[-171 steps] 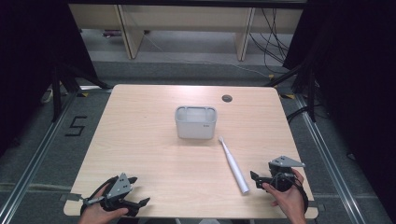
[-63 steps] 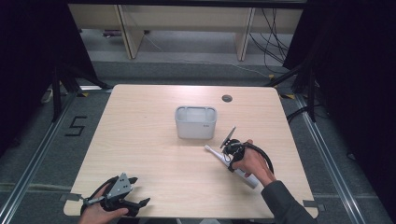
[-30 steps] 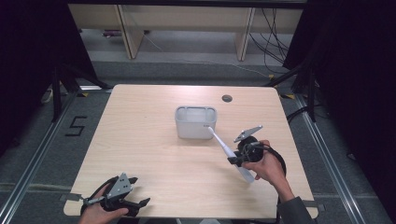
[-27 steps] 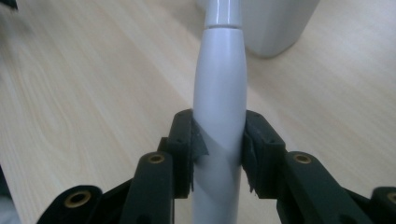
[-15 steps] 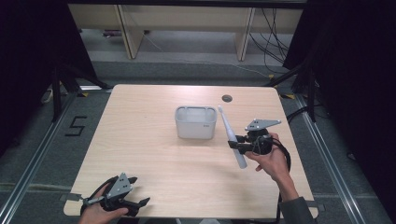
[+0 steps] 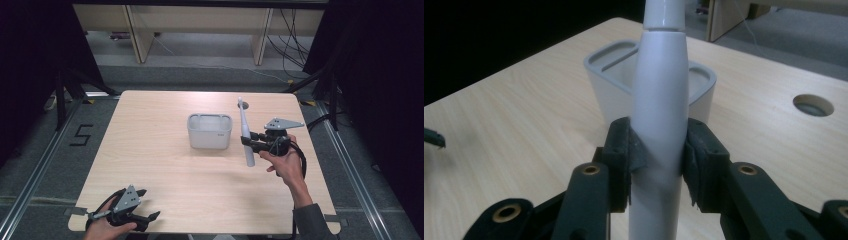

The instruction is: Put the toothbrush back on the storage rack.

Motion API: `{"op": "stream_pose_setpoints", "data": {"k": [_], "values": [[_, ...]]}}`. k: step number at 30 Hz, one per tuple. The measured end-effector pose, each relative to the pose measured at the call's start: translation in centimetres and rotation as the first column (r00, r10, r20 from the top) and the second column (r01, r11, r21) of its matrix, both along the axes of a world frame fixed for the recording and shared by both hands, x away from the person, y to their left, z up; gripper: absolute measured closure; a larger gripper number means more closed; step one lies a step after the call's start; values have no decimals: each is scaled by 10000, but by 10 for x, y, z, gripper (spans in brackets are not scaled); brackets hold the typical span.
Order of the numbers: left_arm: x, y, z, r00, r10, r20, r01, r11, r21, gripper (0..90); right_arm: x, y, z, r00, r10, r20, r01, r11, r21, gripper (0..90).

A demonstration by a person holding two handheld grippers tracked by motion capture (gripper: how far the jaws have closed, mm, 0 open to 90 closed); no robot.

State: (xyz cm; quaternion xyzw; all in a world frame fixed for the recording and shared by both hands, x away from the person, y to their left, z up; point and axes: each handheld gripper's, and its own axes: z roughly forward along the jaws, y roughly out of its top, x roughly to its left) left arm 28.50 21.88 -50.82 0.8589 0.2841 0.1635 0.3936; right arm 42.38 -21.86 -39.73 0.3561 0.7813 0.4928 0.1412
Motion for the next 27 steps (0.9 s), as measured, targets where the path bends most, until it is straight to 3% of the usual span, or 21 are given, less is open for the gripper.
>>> {"op": "stream_pose_setpoints", "data": {"k": [1, 3, 6, 10, 15, 16, 17, 19, 20, 21, 22, 27], "values": [[0, 0, -1, 10000, 62, 65, -62, 10000, -28, 147, 2, 0, 1, 9999, -47, 165, 46, 10000, 15, 668], [0, 0, 0, 10000, 4, -39, -4, 10000, -10, 147, 4, 3, 3, 9999, -92, 67, 90, 9995, 305, 668], [0, 0, -1, 10000, 72, 55, -71, 10000, -25, 147, 9, 5, 8, 9998, -72, 175, 70, 9999, 150, 668], [0, 0, -1, 10000, 3, 3, -3, 10000, -34, 147, 17, 12, 15, 9997, -88, 227, 77, 9988, 485, 668], [0, 1, -1, 10000, 6, 86, -6, 10000, 18, 147, 25, 21, 23, 9976, -213, 664, 178, 9984, 538, 668], [0, 1, -1, 10000, 25, 94, -25, 10000, 29, 147, 27, 22, 25, 9975, -22, 710, -15, 9987, 518, 668], [0, 1, 0, 10000, 16, 92, -16, 10000, 47, 147, 27, 24, 26, 9985, -76, 545, 38, 9976, 684, 668], [0, 1, 0, 10000, -52, -65, 53, 10000, 44, 147, 29, 26, 26, 9980, -90, 629, 41, 9971, 762, 668], [1, 2, 1, 10000, -79, -31, 79, 9999, 144, 147, 31, 27, 27, 9970, -114, 770, 60, 9975, 704, 668], [1, 1, -1, 9999, 44, 95, -44, 10000, 53, 147, 32, 28, 29, 9983, -60, 585, 17, 9974, 725, 668], [1, 1, -1, 10000, 11, 85, -12, 10000, 61, 147, 35, 30, 29, 9955, -100, 947, 30, 9973, 736, 668], [0, 1, 0, 10000, 24, -7, -24, 10000, 69, 147, 41, 37, 35, 9966, -213, 795, 141, 9958, 905, 668]]}}
